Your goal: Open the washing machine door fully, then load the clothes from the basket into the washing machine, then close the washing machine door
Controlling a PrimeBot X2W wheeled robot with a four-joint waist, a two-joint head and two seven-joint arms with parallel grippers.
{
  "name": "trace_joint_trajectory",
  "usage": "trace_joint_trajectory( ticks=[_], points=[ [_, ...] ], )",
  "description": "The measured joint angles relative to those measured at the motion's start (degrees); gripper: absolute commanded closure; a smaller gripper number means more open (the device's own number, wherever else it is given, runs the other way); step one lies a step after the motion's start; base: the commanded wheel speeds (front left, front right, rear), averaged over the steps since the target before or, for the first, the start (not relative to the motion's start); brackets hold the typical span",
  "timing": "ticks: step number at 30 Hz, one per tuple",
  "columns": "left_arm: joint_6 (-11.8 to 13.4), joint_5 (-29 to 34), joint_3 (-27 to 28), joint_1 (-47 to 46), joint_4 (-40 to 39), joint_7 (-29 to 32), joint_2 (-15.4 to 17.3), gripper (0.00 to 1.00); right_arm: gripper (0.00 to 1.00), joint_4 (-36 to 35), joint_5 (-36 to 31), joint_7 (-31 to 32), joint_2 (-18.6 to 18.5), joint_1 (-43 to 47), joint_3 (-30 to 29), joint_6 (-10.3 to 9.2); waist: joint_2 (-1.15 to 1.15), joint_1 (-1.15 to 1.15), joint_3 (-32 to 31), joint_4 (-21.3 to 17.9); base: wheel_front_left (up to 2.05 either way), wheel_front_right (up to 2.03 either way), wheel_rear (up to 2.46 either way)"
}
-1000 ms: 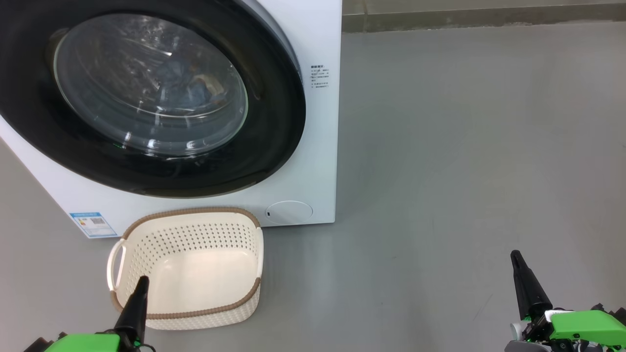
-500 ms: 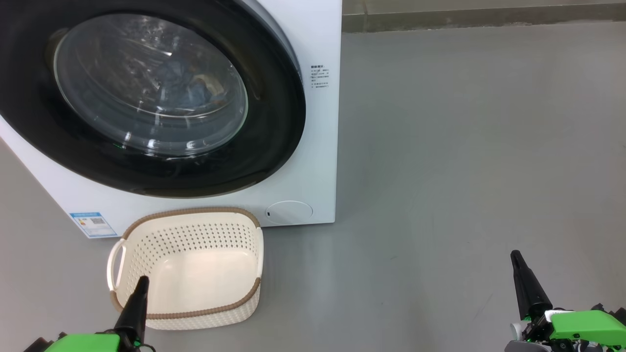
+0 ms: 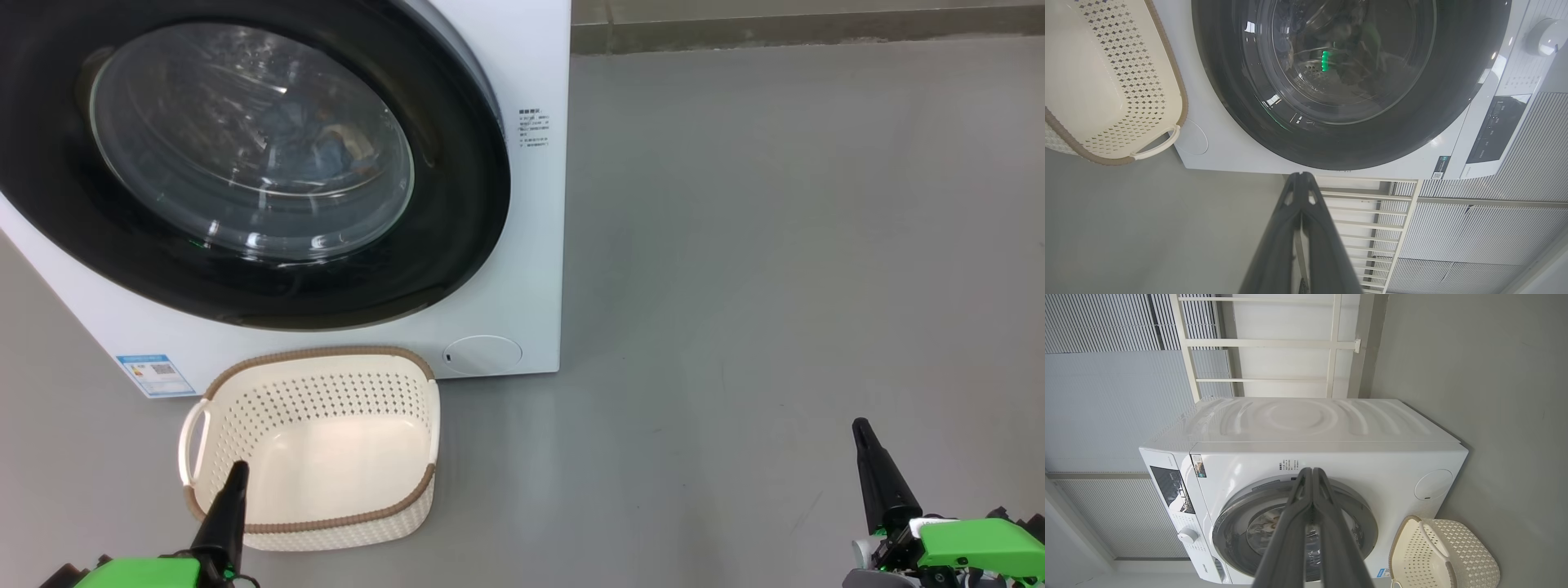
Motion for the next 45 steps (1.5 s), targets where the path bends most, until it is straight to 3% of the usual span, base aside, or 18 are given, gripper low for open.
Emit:
trace_joint_trajectory(
  ticks=[45],
  points=[
    [0.0,0.0,0.0,0.0,0.0,0.2,0.0,1.0,1.0,0.0,0.0,0.0,0.0,0.0,0.0,0.0,0.0,0.0,0.0,0.0,0.0,0.0,0.0]
  ],
)
